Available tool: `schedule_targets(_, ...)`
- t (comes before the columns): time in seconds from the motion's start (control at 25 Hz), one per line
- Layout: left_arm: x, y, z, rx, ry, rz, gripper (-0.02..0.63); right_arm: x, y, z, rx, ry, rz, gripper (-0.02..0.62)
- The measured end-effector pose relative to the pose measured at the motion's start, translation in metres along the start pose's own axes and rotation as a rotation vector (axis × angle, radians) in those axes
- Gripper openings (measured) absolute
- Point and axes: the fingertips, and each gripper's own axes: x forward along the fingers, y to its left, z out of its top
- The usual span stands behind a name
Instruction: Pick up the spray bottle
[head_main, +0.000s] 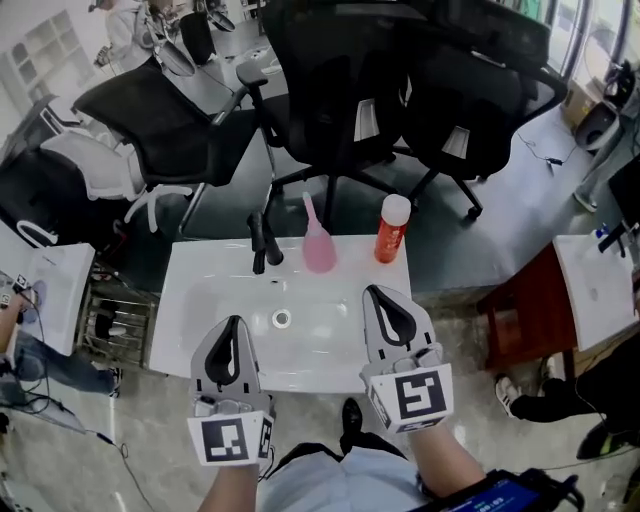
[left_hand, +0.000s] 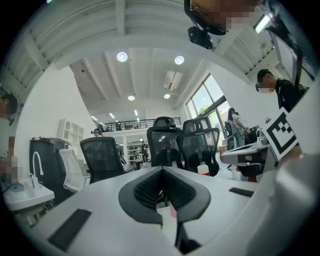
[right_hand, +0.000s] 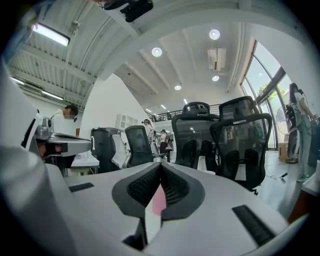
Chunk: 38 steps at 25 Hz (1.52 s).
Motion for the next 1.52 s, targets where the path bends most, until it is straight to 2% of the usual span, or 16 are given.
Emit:
schedule_targets(0.24, 0.017, 0.012, 0.017, 0.02, -0.042, 0.046, 0.015, 0.028, -0.008, 0.019, -0.017, -0.04, 0.03, 0.015)
schedule_targets(0.44, 0.03, 0.022, 0.013, 0.02, -0.039, 0.077, 0.015, 0.052, -0.012, 0.025, -0.023, -0.087, 0.037, 0.015)
schedule_targets(0.68, 0.049, 0.036, -0.005, -0.001, -0.022, 0.08, 0.015, 0.079, -0.007, 0.008, -0.034, -0.051, 0.05, 0.015)
schedule_targets(0.96, 0.084, 0.053, -0.026, -0.019, 0.015, 0.049, 0.015, 0.114, -0.003, -0.018, -0.032, 0.016, 0.056, 0.026)
schedule_targets(1.08, 0.097, 0.062, -0.04, -0.028, 0.045, 0.043, 0.015, 0.129, -0.002, -0.029, -0.028, 0.04, 0.063, 0.06)
schedule_targets(1.28, 0.119, 0.074, -0.06, -0.033, 0.087, 0.023, 0.015, 0.152, 0.002, -0.054, -0.01, 0.127, 0.09, 0.218)
schedule_targets(1.52, 0.146, 0.09, -0.082, -0.038, 0.132, 0.02, 0.015, 0.185, -0.007, -0.073, -0.011, 0.15, 0.065, 0.238)
